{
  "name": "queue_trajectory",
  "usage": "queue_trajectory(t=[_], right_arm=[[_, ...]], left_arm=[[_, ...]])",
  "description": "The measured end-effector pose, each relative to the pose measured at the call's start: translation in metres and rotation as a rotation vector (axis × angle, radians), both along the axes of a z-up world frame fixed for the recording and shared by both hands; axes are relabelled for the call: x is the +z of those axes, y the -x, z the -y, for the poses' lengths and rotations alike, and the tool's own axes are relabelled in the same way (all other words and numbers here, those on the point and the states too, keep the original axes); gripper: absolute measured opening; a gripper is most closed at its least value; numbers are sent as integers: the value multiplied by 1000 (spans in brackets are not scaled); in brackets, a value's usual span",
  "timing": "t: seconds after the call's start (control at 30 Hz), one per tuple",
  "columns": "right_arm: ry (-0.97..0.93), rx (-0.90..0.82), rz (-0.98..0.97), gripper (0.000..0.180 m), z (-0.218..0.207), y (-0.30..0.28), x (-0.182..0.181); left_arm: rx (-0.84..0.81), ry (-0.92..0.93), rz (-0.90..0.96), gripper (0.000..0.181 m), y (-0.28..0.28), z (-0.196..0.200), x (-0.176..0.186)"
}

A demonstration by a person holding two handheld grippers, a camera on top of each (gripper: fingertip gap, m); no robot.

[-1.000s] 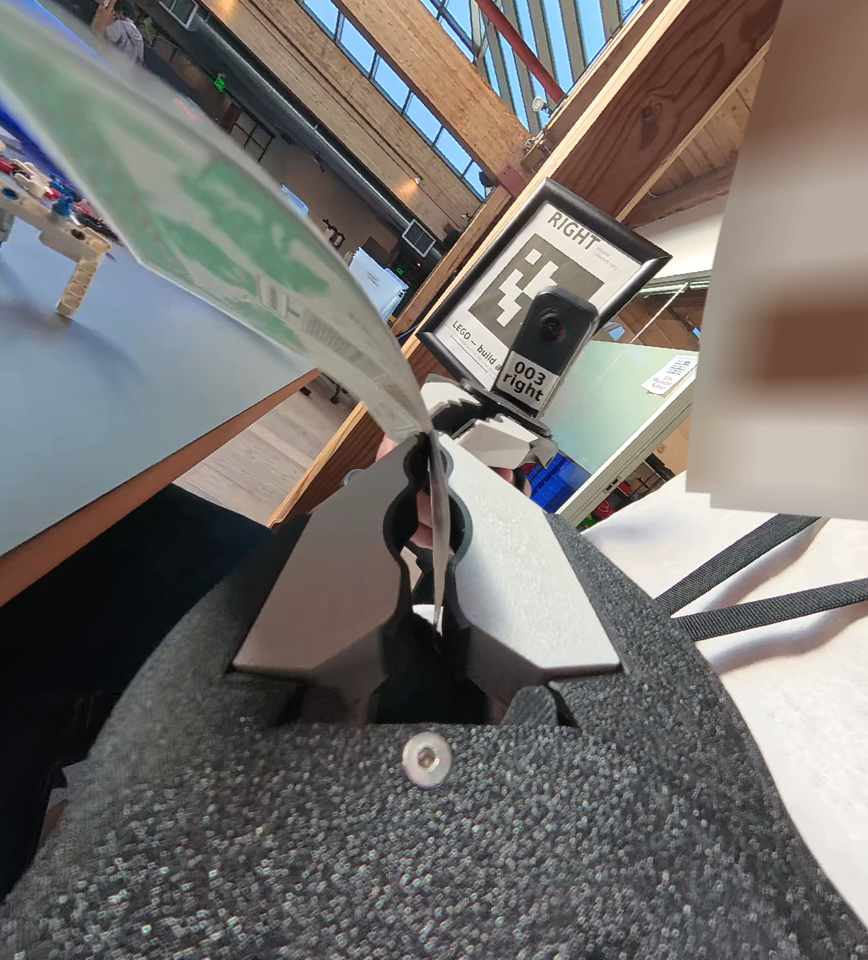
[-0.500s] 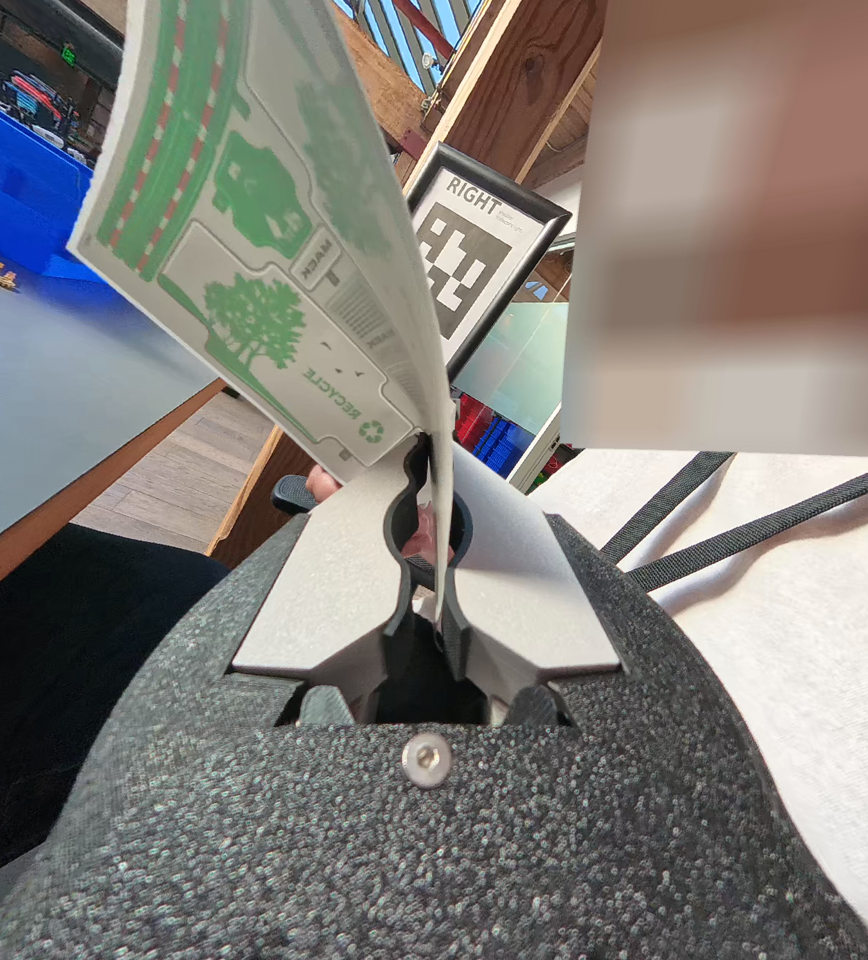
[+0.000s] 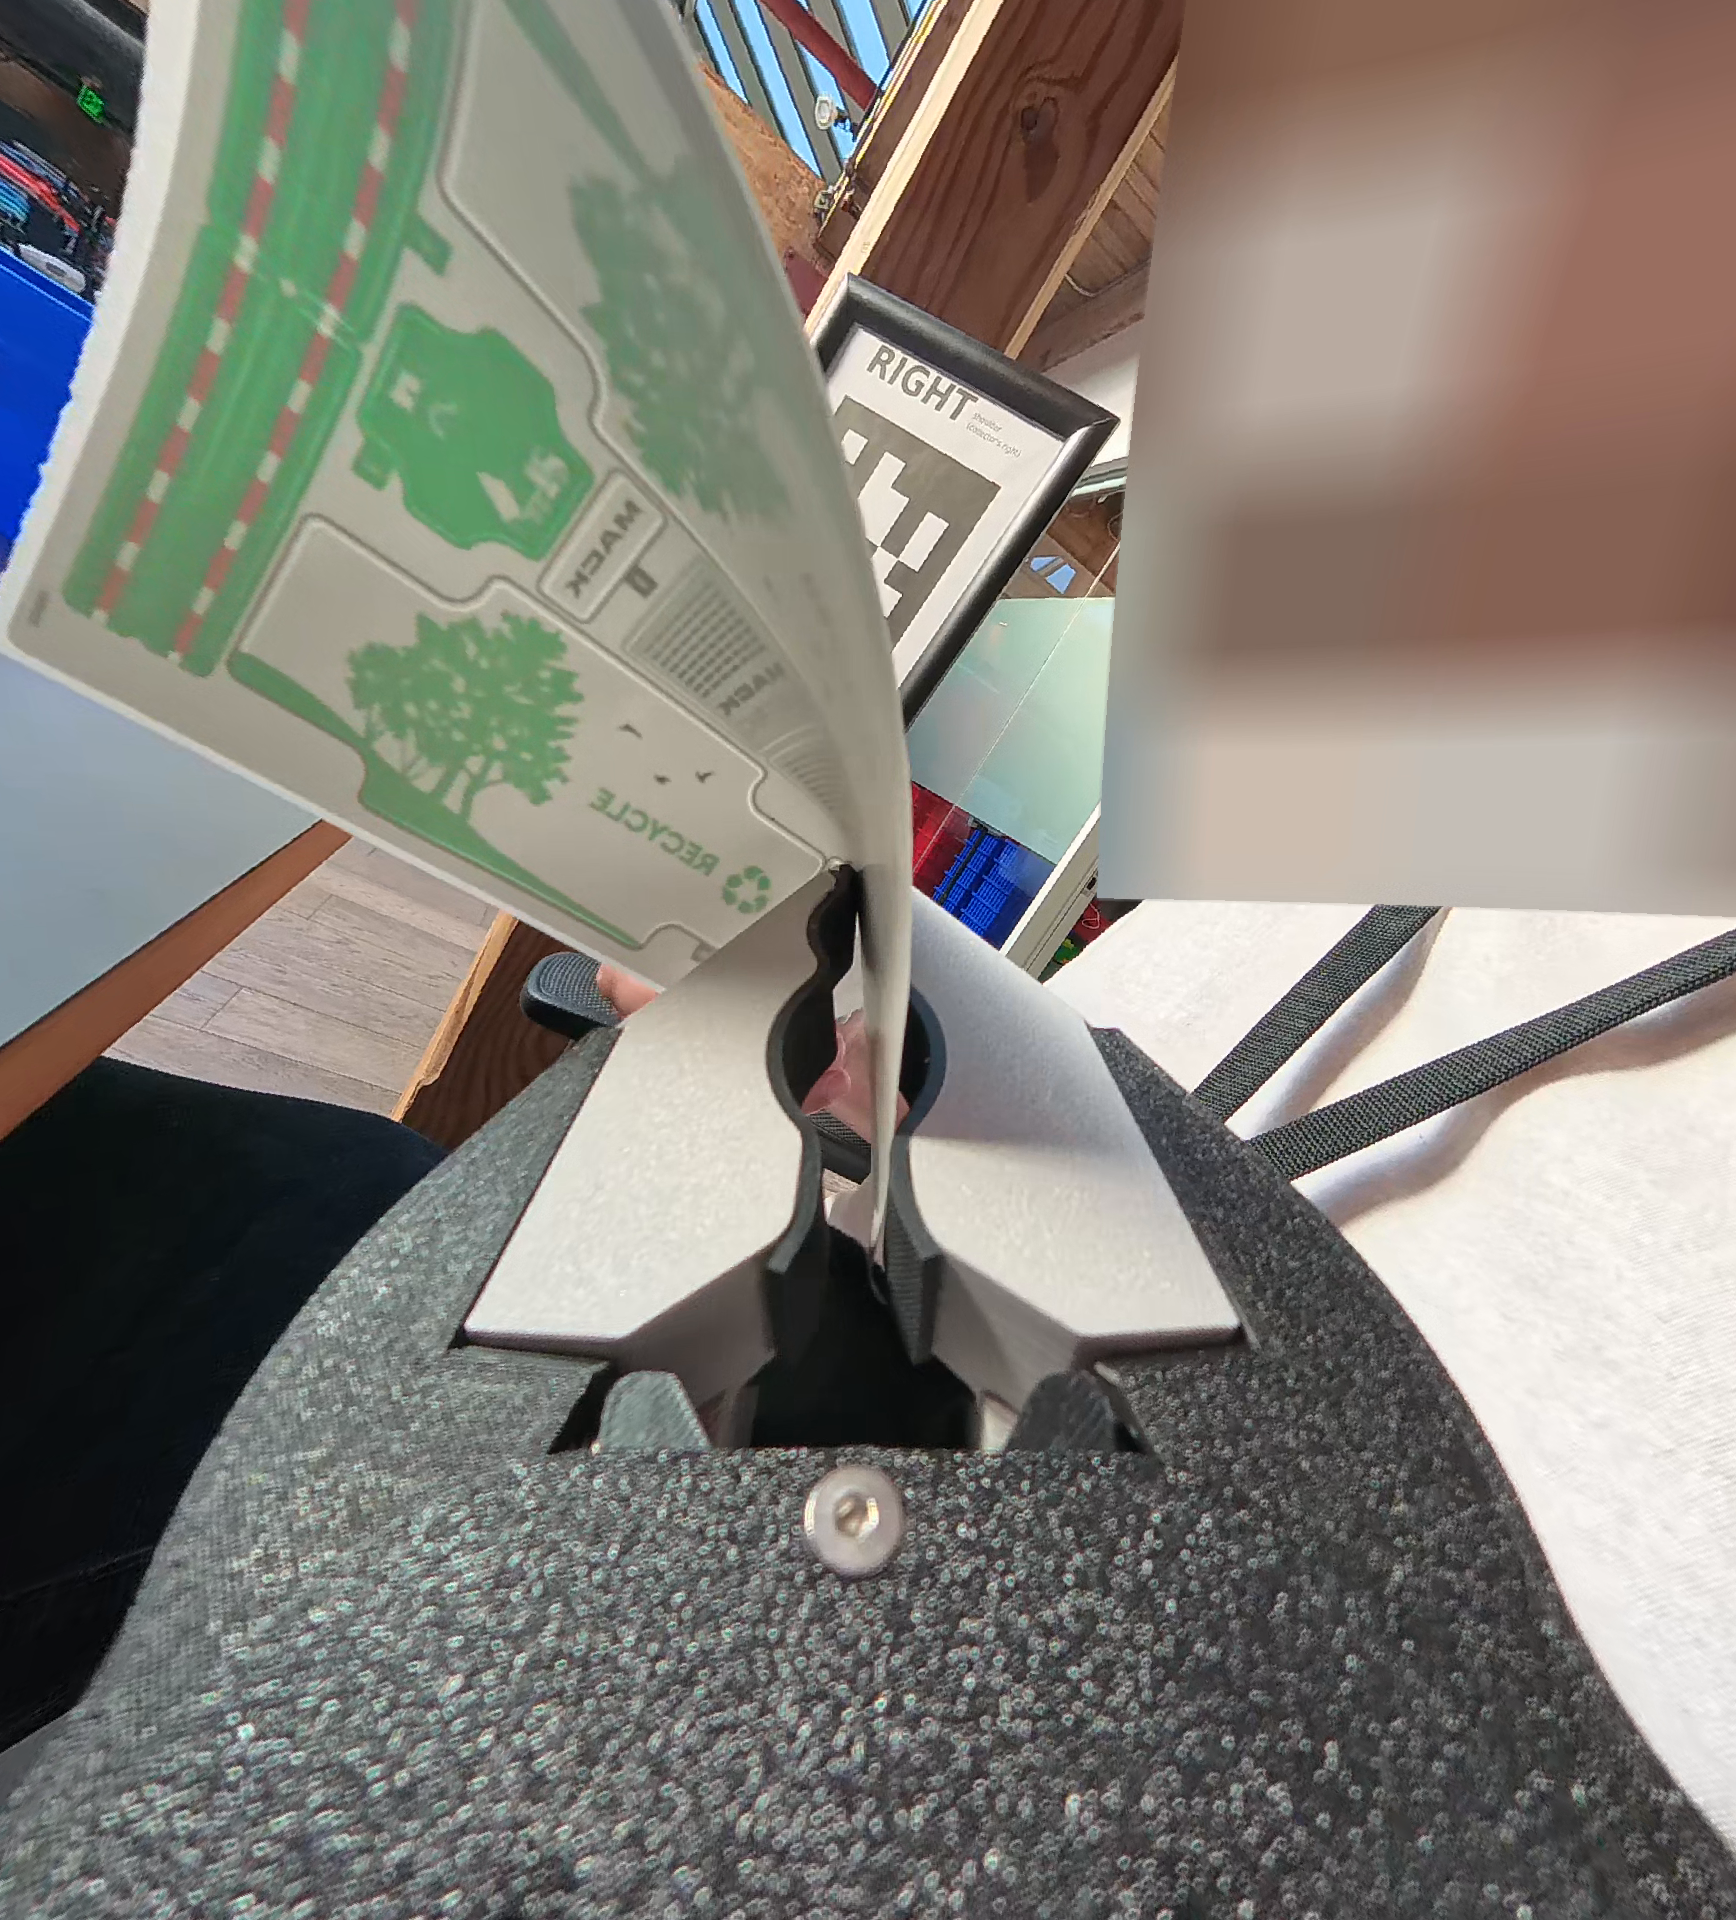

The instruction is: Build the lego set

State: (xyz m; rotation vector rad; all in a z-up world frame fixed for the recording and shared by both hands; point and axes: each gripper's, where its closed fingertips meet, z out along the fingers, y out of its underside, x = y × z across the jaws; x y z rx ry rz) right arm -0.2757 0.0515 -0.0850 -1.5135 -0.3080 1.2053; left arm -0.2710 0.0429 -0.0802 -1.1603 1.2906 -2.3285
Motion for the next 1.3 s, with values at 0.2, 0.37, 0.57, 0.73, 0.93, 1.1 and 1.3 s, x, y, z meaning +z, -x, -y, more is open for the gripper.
queue_trajectory(t=[0.2, 0.37, 0.57, 0.73, 0.93, 1.1, 1.3], right_arm=[[-5, 5, -3, 3, 1, 0, 1], [-8, -5, -8, 0, 1, -2, 1], [-9, -30, 22, 0, -1, -4, -1], [-3, -35, 70, 4, -1, -4, -6], [8, 30, 20, 14, 3, 3, -4], [14, 77, -55, 10, 6, 6, 1], [33, 120, -112, 9, 9, 7, 2]], left_arm=[[2, -7, 0, 0, 0, 0, -1], [16, -19, -9, 0, 0, -2, -3], [31, -40, -18, 0, -1, -2, -4], [42, -38, -26, 0, -2, -4, -6], [9, -23, 0, 0, 0, 2, -1], [-5, -32, 18, 0, 3, 5, 2], [-10, -50, 27, 0, 4, 8, 3]])
